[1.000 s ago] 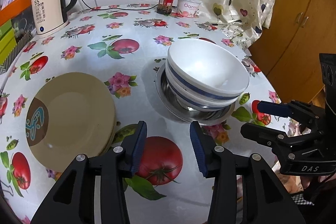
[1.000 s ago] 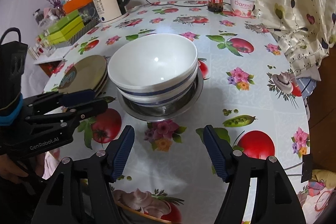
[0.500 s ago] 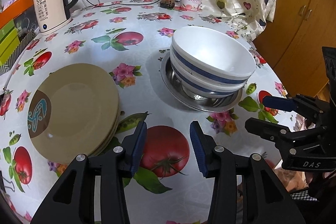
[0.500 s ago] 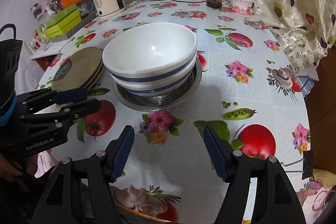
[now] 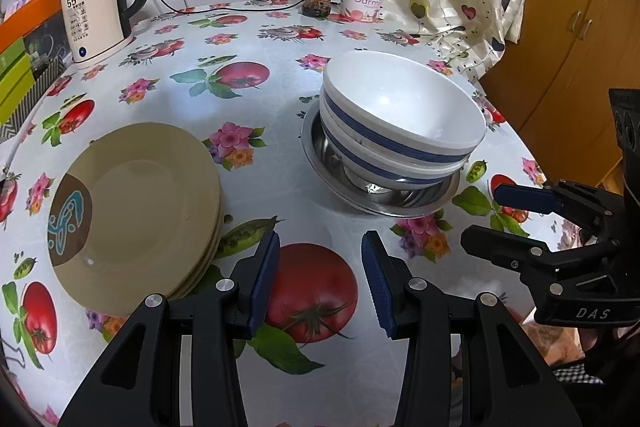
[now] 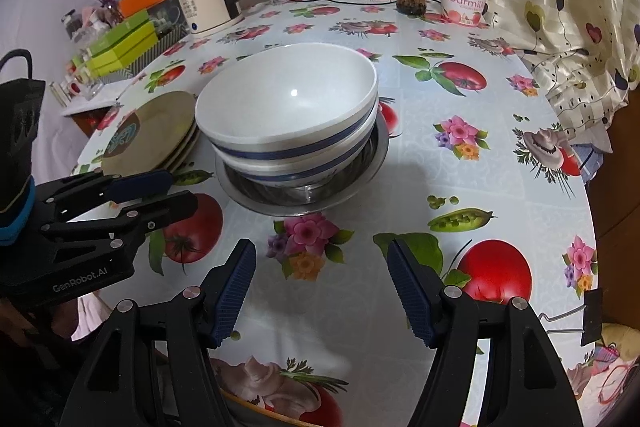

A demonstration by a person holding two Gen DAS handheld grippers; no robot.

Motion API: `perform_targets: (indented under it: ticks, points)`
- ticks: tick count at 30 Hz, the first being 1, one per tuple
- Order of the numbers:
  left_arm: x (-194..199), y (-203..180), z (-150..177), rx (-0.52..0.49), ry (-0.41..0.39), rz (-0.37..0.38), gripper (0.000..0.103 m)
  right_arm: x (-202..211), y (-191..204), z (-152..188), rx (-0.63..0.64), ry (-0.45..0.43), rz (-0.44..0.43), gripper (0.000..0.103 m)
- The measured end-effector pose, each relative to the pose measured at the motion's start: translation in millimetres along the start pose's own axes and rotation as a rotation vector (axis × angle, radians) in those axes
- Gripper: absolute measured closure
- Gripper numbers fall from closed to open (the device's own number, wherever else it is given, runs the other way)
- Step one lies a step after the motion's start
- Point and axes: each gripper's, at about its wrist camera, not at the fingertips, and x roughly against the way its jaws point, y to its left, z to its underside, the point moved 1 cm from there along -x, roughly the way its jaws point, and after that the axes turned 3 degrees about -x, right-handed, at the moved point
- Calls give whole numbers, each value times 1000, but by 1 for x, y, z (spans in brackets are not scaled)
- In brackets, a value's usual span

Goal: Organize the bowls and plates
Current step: 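Close the left tool on the steel bowl rim while the right tool grips its opposite rim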

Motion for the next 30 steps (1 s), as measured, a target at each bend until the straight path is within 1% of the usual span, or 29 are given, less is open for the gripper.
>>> perform_targets:
  ticks: [4,9,12,15,18,20,21,22,23,30]
  points:
    - [-3,2,0,3,10,4,59,1,-2,-1,-3,-5,-6,34]
    - [-5,6,-2,31,10,58,59,0,-9,-6,-41,1,-38,34]
    - [-7,14,-5,78,9,114,59,0,-19,-9,-89,-2,-70,34]
    - [-9,19,-8,99,6,125,59,2,-25,-13,-111,-12,-83,35]
    - [-11,23,-9,125,7,153,59,3,-30,-16,-123,-20,-91,44]
    - [-11,23,-11,130,4,166,59,1,-35,-17,-149,-14,-101,55]
    - [-12,24,-12,133,5,174,59,0,-37,-18,-158,-12,-103,58]
    - [-13,25,-13,137,6,180,59,-2,-40,-18,-170,-9,-105,65]
    - [-14,26,-14,143,8,187,59,-4,-42,-19,-180,-5,-109,67]
    - [-21,35,-21,185,17,205,59,-11,-53,-22,-219,2,-147,73]
